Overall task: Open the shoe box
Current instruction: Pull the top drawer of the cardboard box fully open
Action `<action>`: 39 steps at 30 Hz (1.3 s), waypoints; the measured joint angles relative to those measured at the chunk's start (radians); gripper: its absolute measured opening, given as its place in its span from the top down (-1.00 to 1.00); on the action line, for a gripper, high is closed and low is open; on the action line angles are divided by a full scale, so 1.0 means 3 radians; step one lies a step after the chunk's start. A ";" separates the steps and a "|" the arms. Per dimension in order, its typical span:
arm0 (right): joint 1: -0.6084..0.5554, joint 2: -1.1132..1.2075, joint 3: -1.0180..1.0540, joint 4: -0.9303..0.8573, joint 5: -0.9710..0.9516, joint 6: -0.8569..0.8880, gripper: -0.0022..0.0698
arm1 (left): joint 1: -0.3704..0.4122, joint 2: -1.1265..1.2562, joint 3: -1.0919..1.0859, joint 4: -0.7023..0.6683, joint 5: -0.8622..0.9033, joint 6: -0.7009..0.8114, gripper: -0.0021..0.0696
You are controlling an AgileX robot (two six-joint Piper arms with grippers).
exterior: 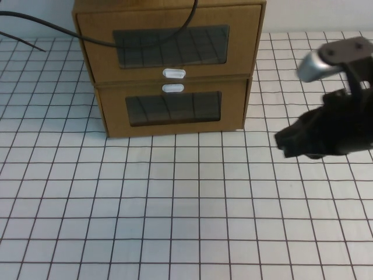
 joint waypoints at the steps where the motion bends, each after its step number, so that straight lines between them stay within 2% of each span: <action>1: 0.0127 0.0099 -0.0105 -0.0138 -0.0009 0.0078 0.98 | 0.0000 0.0000 0.0000 0.0000 0.0000 0.0000 0.95; 9: 0.1181 0.0890 -0.0915 -0.1974 -0.0026 0.0991 0.98 | 0.0000 0.0000 0.0000 -0.0007 0.0002 0.0000 0.95; 15: 0.1551 0.1086 -0.0962 -0.3725 -0.0400 0.1712 0.98 | 0.0000 0.0000 0.0000 -0.0007 0.0007 0.0000 0.95; 17: 0.1582 0.1127 -0.0969 -0.4097 -0.0541 0.1892 0.97 | 0.0000 0.0000 0.0000 -0.0014 0.0007 0.0000 0.95; 20: 0.1588 0.1201 -0.0977 -0.4434 -0.0720 0.1996 0.89 | 0.0000 0.0000 0.0000 -0.0014 0.0007 0.0000 0.95; 27: 0.1588 0.1432 -0.0977 -0.4975 -0.0967 0.2091 0.41 | 0.0000 0.0000 0.0000 -0.0014 0.0045 -0.0007 0.95; 31: 0.1581 0.1601 -0.0977 -0.5355 -0.1034 0.2280 0.33 | 0.0000 0.0000 -0.0007 -0.0020 0.0090 -0.0007 0.95; 35: 0.1540 0.1773 -0.1017 -0.5849 -0.1104 0.2657 0.32 | 0.0000 0.0000 -0.0007 -0.0024 0.0119 -0.0007 0.95; 39: 0.1486 0.1914 -0.1156 -0.6101 -0.1104 0.2809 0.32 | 0.0000 0.0000 -0.0014 -0.0024 0.0132 -0.0011 0.95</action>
